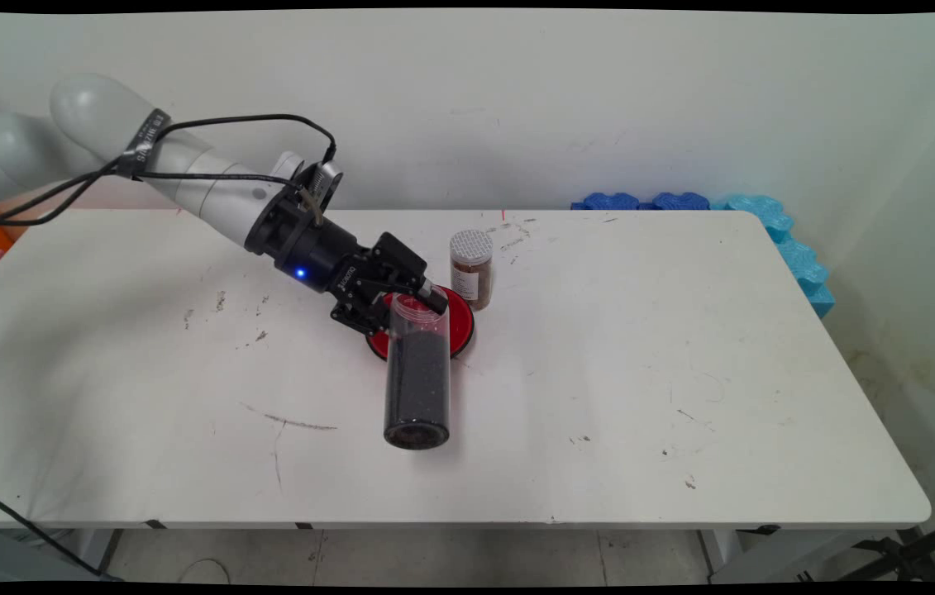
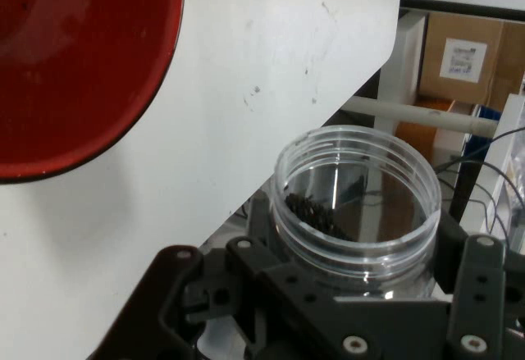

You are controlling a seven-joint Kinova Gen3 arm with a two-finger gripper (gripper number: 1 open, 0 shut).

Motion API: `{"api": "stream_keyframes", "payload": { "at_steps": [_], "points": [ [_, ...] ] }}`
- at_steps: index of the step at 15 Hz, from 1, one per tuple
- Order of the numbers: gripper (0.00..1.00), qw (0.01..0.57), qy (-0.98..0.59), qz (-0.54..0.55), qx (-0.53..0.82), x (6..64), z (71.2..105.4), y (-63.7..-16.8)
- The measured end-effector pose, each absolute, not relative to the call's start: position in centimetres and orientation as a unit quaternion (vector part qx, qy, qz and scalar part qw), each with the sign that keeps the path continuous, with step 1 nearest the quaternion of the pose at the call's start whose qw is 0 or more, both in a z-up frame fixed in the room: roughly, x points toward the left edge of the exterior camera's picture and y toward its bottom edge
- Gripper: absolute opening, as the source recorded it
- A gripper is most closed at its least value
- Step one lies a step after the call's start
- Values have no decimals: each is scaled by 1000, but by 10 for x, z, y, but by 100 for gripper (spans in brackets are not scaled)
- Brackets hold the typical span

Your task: Pour the black seasoning powder in the red bowl

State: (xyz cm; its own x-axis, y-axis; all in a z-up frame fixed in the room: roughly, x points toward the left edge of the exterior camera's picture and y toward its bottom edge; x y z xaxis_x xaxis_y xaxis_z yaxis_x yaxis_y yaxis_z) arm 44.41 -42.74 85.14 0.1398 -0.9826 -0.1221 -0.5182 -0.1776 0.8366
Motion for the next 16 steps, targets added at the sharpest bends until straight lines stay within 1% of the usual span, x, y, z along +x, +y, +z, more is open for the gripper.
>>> {"api": "stream_keyframes", "payload": {
  "at_steps": [16],
  "points": [
    [0,310,-483,-376,728,455,845,-441]
  ]
}}
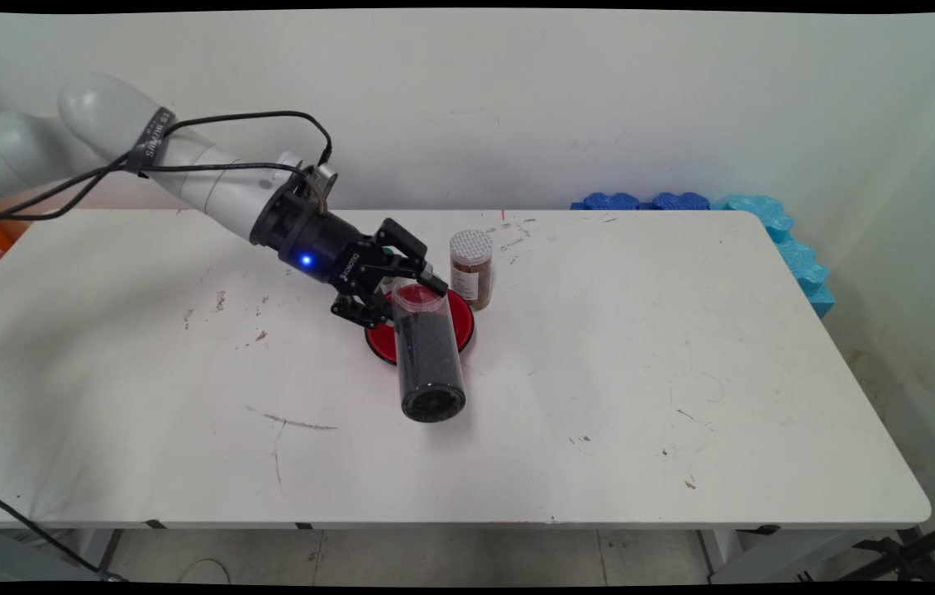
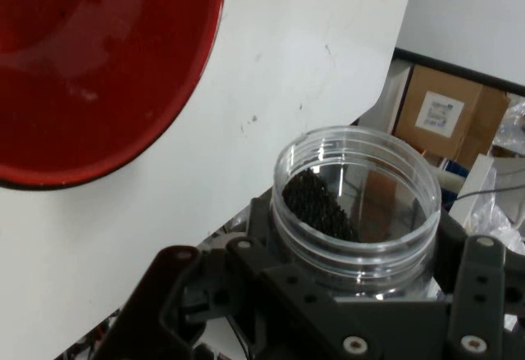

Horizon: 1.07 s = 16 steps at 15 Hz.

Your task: Pour the black seasoning powder in the red bowl

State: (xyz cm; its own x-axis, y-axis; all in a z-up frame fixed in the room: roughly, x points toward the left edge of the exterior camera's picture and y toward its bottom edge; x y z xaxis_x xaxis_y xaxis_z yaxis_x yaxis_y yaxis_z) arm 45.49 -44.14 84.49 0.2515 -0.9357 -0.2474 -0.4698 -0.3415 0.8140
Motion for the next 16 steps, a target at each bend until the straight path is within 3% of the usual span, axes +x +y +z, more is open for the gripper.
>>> {"api": "stream_keyframes", "payload": {
  "at_steps": [16],
  "points": [
    [0,283,-441,-387,759,479,842,-434]
  ]
}}
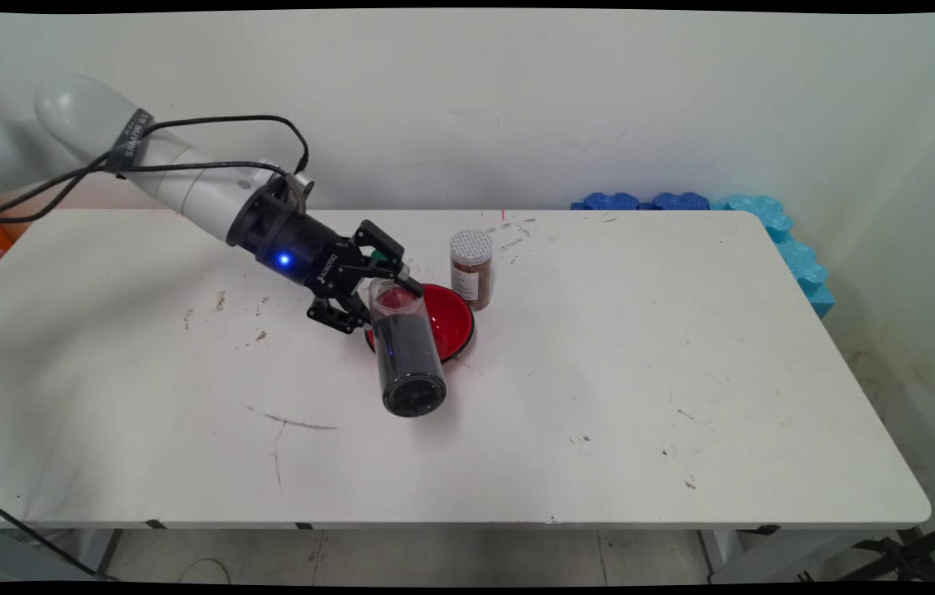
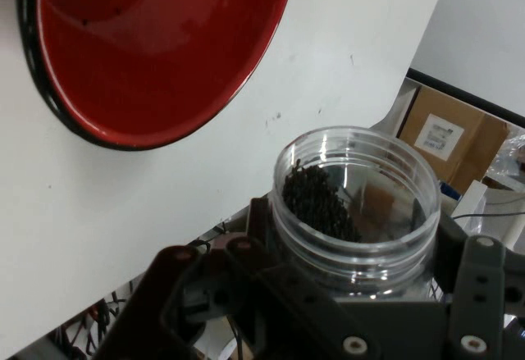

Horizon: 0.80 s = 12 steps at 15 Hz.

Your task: Pour the black seasoning powder in the red bowl

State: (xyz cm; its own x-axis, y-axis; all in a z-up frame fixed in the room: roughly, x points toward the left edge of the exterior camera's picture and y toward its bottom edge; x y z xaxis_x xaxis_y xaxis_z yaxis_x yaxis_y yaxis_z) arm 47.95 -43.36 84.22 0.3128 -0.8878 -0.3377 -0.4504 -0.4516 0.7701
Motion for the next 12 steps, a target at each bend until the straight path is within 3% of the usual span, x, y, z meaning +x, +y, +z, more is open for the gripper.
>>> {"api": "stream_keyframes", "payload": {
  "at_steps": [12],
  "points": [
    [0,272,-390,-399,784,481,846,-440]
  ]
}}
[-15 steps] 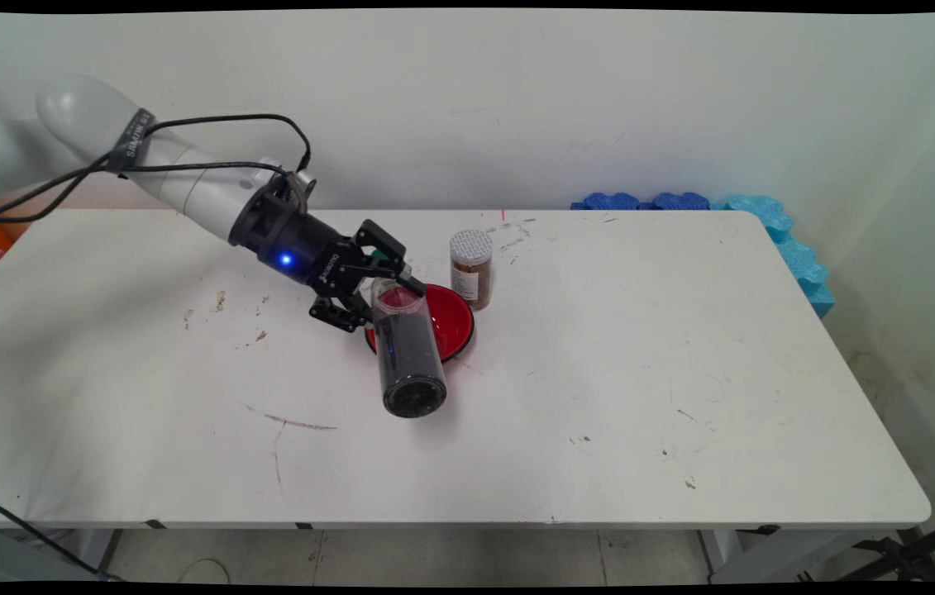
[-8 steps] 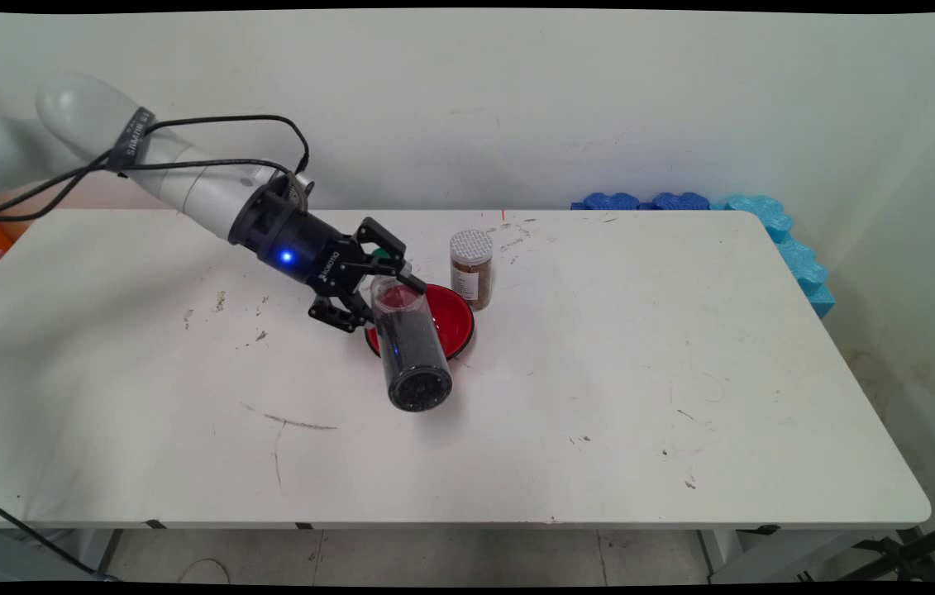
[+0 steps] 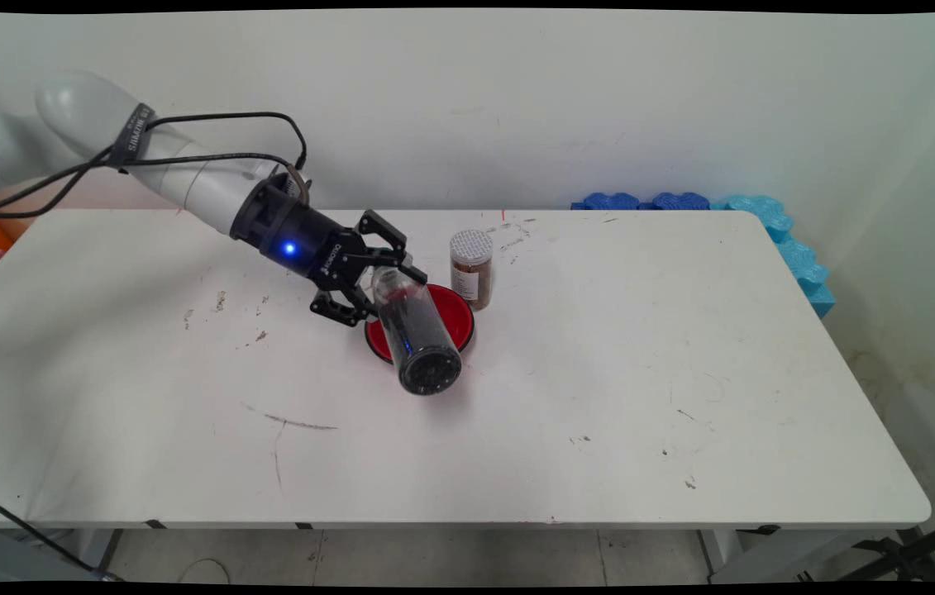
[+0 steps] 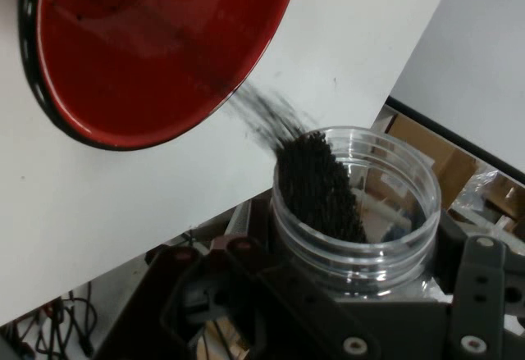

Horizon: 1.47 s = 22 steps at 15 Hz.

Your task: Pour the black seasoning powder in the red bowl

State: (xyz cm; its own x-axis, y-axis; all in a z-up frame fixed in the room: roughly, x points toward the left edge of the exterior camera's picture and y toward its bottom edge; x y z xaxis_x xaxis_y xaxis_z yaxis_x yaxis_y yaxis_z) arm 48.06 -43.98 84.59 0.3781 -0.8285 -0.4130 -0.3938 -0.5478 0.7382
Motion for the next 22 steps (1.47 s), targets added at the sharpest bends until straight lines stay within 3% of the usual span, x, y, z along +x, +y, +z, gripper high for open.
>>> {"api": "stream_keyframes", "payload": {
  "at_steps": [22],
  "points": [
    [0,273,-344,-412,799,482,861,-441]
  ]
}}
